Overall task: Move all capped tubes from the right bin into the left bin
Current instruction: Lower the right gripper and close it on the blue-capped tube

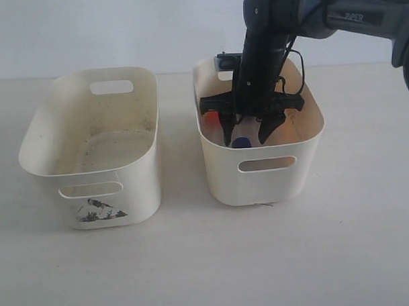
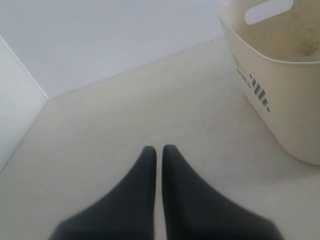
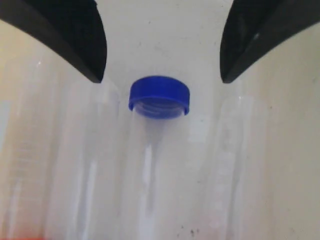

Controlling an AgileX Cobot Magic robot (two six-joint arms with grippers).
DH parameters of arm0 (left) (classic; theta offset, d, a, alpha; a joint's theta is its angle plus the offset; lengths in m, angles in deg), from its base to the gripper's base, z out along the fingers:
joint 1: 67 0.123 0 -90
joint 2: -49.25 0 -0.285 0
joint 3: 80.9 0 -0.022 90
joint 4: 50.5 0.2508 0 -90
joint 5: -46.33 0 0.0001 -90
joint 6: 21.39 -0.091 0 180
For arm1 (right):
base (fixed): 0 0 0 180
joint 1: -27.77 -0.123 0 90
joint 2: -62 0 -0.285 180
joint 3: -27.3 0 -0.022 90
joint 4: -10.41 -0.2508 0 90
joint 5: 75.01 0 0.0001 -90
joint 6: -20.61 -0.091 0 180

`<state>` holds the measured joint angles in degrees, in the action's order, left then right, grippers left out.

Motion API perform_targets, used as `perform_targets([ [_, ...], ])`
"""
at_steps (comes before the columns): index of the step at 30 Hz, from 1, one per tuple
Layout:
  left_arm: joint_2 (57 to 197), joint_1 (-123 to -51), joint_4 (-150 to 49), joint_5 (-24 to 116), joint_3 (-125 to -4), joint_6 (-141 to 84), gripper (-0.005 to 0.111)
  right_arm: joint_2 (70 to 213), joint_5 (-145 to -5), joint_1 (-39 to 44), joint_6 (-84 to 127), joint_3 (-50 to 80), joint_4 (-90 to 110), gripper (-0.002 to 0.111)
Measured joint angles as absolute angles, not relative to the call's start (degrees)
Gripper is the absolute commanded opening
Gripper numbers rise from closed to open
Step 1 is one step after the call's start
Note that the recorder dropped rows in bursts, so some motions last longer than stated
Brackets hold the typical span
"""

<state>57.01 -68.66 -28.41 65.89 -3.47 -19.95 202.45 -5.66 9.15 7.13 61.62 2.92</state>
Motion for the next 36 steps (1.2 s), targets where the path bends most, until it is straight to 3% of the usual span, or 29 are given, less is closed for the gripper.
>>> perform_targets([
  [32, 57.01, -68.66, -28.41, 65.89, -3.47, -19.95, 0.004, 206.37, -10.49, 9.15, 6.41, 62.59, 2.38, 0.062],
  [36, 57.01, -68.66, -28.41, 65.89, -3.47, -19.95, 0.004, 206.46, -10.49, 9.15, 6.23, 62.59, 2.25, 0.049],
])
